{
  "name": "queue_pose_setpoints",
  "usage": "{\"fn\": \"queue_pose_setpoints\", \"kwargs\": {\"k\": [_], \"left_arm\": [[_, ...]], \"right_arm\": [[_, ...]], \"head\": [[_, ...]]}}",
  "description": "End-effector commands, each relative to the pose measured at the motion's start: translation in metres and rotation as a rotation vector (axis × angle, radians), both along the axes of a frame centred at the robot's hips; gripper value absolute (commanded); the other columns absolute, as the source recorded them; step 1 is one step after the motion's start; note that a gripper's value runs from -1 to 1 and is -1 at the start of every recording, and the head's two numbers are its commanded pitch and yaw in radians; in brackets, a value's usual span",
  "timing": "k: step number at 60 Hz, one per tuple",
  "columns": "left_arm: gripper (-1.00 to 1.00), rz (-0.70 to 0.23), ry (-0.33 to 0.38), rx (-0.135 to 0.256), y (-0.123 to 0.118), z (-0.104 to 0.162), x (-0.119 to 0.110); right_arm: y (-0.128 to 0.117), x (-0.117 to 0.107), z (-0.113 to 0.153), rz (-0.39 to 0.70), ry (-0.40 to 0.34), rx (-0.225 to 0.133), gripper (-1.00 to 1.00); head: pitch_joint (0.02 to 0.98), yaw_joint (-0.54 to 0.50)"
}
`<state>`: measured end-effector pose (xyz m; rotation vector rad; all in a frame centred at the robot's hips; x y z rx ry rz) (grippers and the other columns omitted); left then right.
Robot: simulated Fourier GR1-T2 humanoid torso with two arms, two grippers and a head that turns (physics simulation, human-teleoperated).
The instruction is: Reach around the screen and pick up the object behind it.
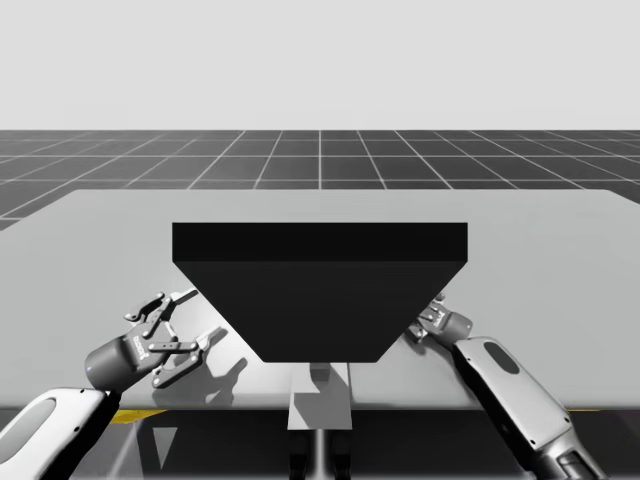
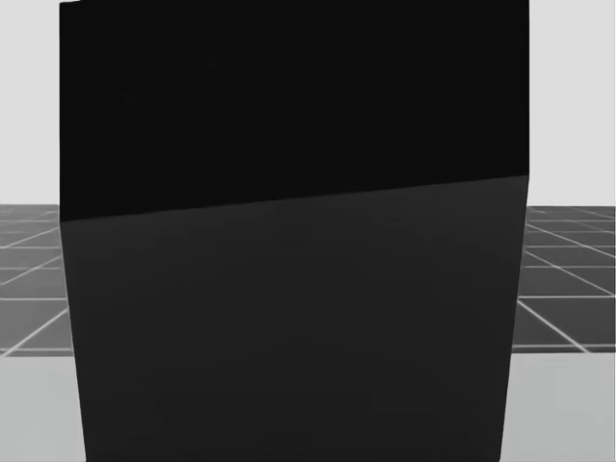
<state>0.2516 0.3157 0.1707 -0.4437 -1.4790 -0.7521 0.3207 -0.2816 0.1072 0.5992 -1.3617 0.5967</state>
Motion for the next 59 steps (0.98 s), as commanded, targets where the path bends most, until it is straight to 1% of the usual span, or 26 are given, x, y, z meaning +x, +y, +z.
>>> {"fn": "queue_pose_setpoints", "kwargs": {"k": [1, 8, 16, 18, 21, 22, 25, 27, 28, 31, 32, 36, 39, 42, 43, 46, 47, 50, 51, 53, 57, 59], "left_arm": [[-1.0, 0.002, 0.0, -0.001, 0.001, 0.0, 0.0], [-1.0, 0.005, -0.003, 0.0, 0.001, 0.002, 0.002], [-1.0, 0.003, -0.004, -0.002, 0.001, 0.002, 0.002], [-1.0, 0.002, -0.005, -0.001, 0.0, 0.002, 0.002], [-1.0, 0.001, -0.004, -0.002, 0.0, 0.002, 0.002], [-1.0, 0.001, -0.004, 0.0, 0.0, 0.002, 0.002], [-1.0, 0.001, -0.004, 0.001, 0.0, 0.003, 0.002], [-1.0, 0.002, -0.004, 0.001, 0.0, 0.003, 0.002], [-1.0, 0.002, -0.005, 0.0, 0.0, 0.003, 0.002], [-1.0, 0.003, -0.005, 0.0, 0.0, 0.004, 0.002], [-1.0, 0.002, -0.005, 0.0, 0.0, 0.004, 0.002], [-1.0, 0.001, -0.005, 0.0, -0.001, 0.004, 0.002], [-1.0, -0.001, -0.006, 0.002, -0.001, 0.004, 0.002], [-1.0, -0.002, -0.007, 0.001, -0.001, 0.004, 0.002], [-1.0, -0.002, -0.008, 0.002, -0.002, 0.004, 0.002], [-1.0, -0.003, -0.008, 0.001, -0.001, 0.005, 0.002], [-1.0, -0.003, -0.009, 0.001, -0.001, 0.005, 0.002], [-1.0, -0.004, -0.01, 0.002, -0.001, 0.005, 0.002], [-1.0, -0.004, -0.01, 0.002, -0.001, 0.006, 0.002], [-1.0, -0.004, -0.01, 0.002, -0.001, 0.006, 0.002], [-1.0, -0.004, -0.012, 0.002, -0.001, 0.006, 0.002], [-1.0, -0.004, -0.012, 0.002, -0.002, 0.006, 0.002]], "right_arm": [[-0.044, 0.004, 0.013, -0.191, -0.048, 0.0, 1.0], [-0.07, 0.002, 0.028, -0.274, -0.077, 0.021, 1.0], [-0.092, 0.002, 0.045, -0.359, -0.111, 0.035, 1.0], [-0.098, 0.002, 0.053, -0.389, -0.128, 0.048, 1.0], [-0.103, 0.002, 0.059, -0.409, -0.145, 0.056, 1.0], [-0.108, 0.002, 0.067, -0.438, -0.163, 0.069, 1.0], [-0.116, 0.001, 0.083, -0.483, -0.195, 0.089, 1.0], [-0.118, 0.001, 0.089, -0.498, -0.208, 0.097, 1.0], [-0.121, 0.0, 0.098, -0.509, -0.228, 0.109, 1.0], [-0.123, -0.001, 0.107, -0.516, -0.248, 0.119, 1.0], [-0.124, -0.003, 0.116, -0.524, -0.27, 0.123, 1.0], [-0.125, -0.004, 0.128, -0.533, -0.3, 0.134, 1.0], [-0.124, -0.008, 0.145, -0.546, -0.345, 0.152, 1.0], [-0.122, -0.009, 0.154, -0.551, -0.368, 0.162, 1.0], [-0.12, -0.011, 0.162, -0.553, -0.388, 0.177, 1.0], [-0.118, -0.014, 0.17, -0.559, -0.414, 0.183, 1.0], [-0.115, -0.016, 0.178, -0.561, -0.442, 0.189, 1.0], [-0.111, -0.019, 0.187, -0.558, -0.464, 0.201, 1.0], [-0.108, -0.022, 0.195, -0.554, -0.49, 0.209, 1.0], [-0.106, -0.024, 0.2, -0.551, -0.509, 0.208, 1.0], [-0.097, -0.032, 0.217, -0.537, -0.557, 0.223, 1.0], [-0.094, -0.034, 0.221, -0.53, -0.571, 0.223, 1.0]], "head": [[0.2, -0.02], [0.201, -0.02], [0.199, -0.02], [0.198, -0.02], [0.198, -0.02], [0.198, -0.02], [0.198, -0.02], [0.198, -0.02], [0.198, -0.02], [0.198, -0.02], [0.197, -0.02], [0.196, -0.02], [0.195, -0.02], [0.195, -0.02], [0.195, -0.02], [0.195, -0.02], [0.194, -0.02], [0.193, -0.02], [0.192, -0.02], [0.192, -0.02], [0.19, -0.02], [0.19, -0.02]]}}
